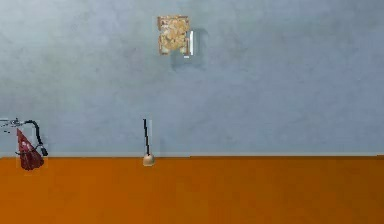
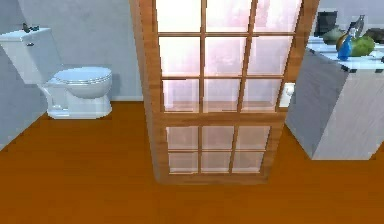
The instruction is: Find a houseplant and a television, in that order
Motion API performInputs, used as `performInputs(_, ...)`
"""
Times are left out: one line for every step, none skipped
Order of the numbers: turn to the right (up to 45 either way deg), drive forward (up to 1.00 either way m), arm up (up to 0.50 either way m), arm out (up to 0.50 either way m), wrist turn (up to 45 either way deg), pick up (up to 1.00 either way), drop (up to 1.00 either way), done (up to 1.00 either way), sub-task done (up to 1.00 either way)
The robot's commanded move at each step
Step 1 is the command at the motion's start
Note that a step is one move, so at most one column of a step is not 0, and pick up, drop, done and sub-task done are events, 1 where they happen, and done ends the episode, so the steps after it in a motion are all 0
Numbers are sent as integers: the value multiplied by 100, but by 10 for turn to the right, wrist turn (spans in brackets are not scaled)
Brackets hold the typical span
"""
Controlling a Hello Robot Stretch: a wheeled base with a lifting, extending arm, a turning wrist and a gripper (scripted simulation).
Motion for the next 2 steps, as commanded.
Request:
performInputs(-90,0,0,0,0,0,0,0,0)
performInputs(0,45,0,0,0,0,0,0,0)
